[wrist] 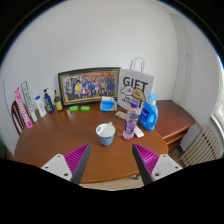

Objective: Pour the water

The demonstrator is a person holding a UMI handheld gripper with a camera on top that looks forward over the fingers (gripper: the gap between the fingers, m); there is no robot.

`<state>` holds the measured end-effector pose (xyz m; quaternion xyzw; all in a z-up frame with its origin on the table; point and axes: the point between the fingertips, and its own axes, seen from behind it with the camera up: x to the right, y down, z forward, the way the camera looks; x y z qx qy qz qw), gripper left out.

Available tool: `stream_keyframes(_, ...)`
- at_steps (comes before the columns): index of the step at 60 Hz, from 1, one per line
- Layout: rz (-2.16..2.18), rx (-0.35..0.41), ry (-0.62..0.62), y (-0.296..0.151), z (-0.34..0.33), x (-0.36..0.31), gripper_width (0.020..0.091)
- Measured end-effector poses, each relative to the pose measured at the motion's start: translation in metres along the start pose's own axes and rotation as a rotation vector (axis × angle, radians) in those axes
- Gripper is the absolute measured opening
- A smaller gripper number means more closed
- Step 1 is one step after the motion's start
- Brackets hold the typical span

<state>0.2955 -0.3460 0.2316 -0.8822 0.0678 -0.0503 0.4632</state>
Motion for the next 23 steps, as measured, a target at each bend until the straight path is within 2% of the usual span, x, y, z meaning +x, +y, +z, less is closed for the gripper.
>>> stream_keyframes(23,-0.062,0.011,0.002,0.009,-0.035,-0.027,0.0857)
